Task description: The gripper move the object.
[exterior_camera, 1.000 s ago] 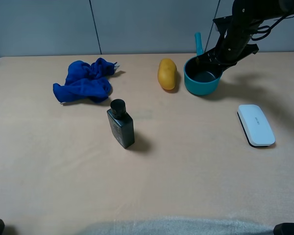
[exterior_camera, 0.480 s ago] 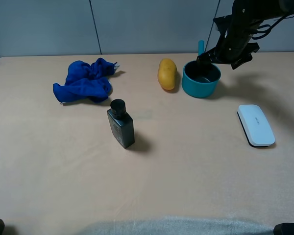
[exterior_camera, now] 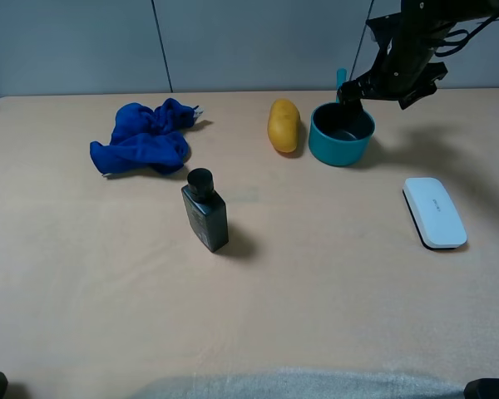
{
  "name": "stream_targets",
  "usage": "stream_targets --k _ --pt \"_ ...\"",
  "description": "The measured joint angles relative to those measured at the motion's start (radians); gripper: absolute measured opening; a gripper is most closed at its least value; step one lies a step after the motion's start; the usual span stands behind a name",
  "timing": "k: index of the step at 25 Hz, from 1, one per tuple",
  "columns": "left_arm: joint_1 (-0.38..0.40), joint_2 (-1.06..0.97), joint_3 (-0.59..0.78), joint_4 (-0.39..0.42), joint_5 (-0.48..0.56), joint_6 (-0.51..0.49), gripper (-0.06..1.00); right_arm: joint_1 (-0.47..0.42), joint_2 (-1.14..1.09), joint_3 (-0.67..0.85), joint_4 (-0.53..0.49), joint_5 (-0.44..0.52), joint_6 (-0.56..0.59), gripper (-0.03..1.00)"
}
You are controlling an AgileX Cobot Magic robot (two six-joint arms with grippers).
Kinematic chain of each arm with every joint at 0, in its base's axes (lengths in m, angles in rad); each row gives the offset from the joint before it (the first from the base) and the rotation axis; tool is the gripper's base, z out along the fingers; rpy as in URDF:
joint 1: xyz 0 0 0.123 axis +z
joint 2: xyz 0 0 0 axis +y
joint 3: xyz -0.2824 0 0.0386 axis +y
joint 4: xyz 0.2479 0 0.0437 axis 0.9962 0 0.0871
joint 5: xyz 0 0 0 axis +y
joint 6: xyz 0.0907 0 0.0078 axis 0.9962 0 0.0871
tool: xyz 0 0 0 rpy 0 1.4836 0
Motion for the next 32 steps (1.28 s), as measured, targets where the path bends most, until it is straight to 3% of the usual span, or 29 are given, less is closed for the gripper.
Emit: stream_targets --k 13,22,32 --pt "0.0 0.0 0.0 0.0 0.0 0.0 0.93 0.0 -0.13 -0.003 0.095 0.144 -0.001 0.69" --pt "0.0 0.0 0.0 0.0 0.0 0.0 0.93 0.0 -0.228 -0.003 0.238 0.226 -0.049 0.69" --pt "0.0 0.0 0.0 0.0 0.0 0.0 0.93 0.0 -0.336 -0.003 0.302 0.384 -0.065 0.69"
